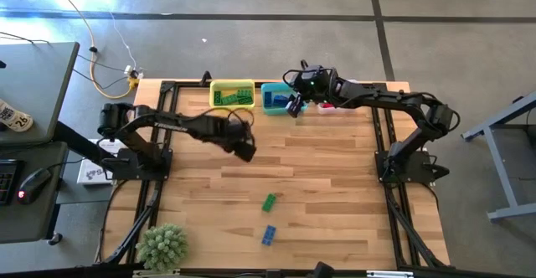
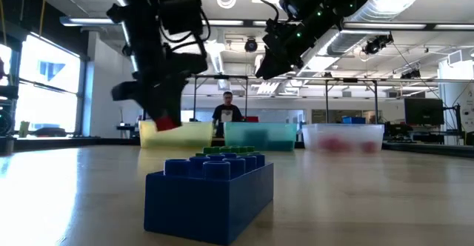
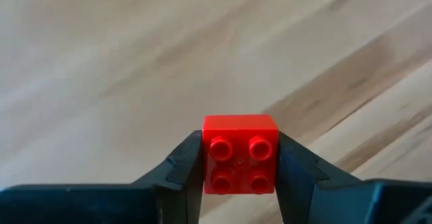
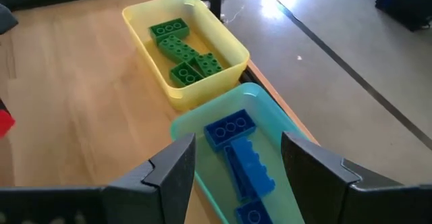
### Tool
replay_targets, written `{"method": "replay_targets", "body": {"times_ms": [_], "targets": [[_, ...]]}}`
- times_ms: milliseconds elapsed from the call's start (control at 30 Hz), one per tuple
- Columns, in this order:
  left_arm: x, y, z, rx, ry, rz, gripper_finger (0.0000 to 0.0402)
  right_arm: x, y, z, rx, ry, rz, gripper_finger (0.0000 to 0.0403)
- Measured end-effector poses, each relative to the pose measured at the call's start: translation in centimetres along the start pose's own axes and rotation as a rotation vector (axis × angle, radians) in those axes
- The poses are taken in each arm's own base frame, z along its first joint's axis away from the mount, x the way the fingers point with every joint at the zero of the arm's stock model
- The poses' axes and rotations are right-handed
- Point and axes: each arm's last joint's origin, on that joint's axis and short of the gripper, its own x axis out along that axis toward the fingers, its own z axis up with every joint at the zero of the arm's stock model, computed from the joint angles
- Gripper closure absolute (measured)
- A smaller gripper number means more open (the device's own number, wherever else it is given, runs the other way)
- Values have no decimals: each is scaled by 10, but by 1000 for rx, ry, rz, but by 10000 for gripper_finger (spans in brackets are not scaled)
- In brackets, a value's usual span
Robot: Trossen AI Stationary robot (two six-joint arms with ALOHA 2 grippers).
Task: Sort & place blocks by color
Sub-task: Put the red game piece into the white bin
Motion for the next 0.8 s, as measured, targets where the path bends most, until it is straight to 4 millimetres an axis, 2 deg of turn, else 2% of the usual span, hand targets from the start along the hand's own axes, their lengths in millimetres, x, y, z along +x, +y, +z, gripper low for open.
{"method": "replay_targets", "body": {"times_ms": [300, 467, 600, 800], "targets": [[-21, 0, 69, -39, -209, -247, 291, -3, -11, 3, 17, -2, 24, 197], [-30, 11, 100, -68, -272, -422, 291, -11, -13, 22, -50, -33, 41, 197], [-37, 22, 120, -73, -305, -574, 291, -22, -15, 45, -102, -63, 35, 197], [-49, 35, 142, -74, -372, -753, 291, -41, -18, 72, -30, -70, 8, 197]]}}
